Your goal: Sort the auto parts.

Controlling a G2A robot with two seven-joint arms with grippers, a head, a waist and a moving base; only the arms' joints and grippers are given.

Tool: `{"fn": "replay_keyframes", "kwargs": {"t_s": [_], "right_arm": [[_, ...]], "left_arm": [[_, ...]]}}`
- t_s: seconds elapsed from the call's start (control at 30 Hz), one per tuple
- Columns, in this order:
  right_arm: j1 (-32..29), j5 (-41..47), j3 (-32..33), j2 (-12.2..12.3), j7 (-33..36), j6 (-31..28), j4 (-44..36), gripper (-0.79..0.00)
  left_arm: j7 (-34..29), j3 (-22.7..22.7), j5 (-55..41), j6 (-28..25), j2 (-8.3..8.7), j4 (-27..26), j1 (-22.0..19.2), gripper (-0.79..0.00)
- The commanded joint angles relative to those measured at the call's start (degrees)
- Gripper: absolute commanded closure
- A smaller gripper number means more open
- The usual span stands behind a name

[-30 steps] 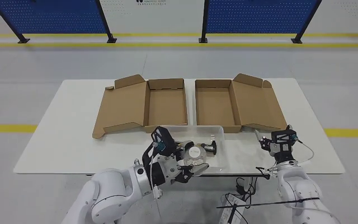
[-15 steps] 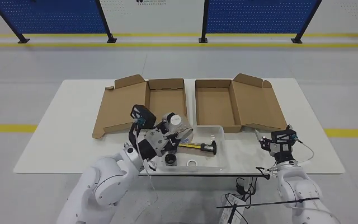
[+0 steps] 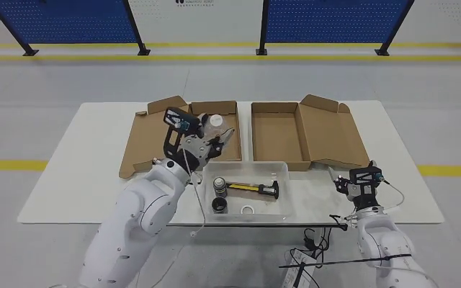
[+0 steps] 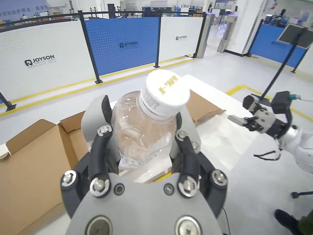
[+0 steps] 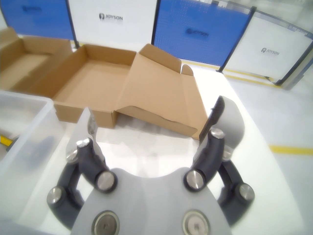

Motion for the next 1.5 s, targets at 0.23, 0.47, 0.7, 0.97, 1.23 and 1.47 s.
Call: {"fn": "replay_keyframes", "kwargs": {"t_s": [0.23, 0.47, 0.7, 0.97, 1.23, 1.47], "right_arm": [[0.00, 0.00, 0.00, 0.00, 0.00, 0.00, 0.00, -0.785], [0.00, 0.00, 0.00, 0.00, 0.00, 0.00, 0.00, -0.785], [0.00, 0.00, 0.00, 0.00, 0.00, 0.00, 0.00, -0.785], [0.00, 0.00, 0.00, 0.00, 0.00, 0.00, 0.00, -0.785], [0.00, 0.00, 0.00, 0.00, 0.00, 0.00, 0.00, -0.785], [0.00, 0.00, 0.00, 0.00, 0.00, 0.00, 0.00, -0.785]], "left_arm": [[4.43, 4.30, -0.81, 5.17, -1.51, 8.94, -4.74, 0.000], [7.64, 5.82, -2.52, 8.62, -2.34, 12.76, -4.52, 0.000], [7.64, 5.82, -2.52, 8.62, -2.34, 12.76, -4.52, 0.000], [7.73, 5.85, -2.53, 8.55, -2.34, 12.87, -4.40, 0.000], [9.25, 6.35, -4.62, 11.97, -3.45, 18.89, -7.75, 0.000], [11.16, 8.89, -4.23, 15.15, -4.83, 28.39, -11.95, 0.000]]}}
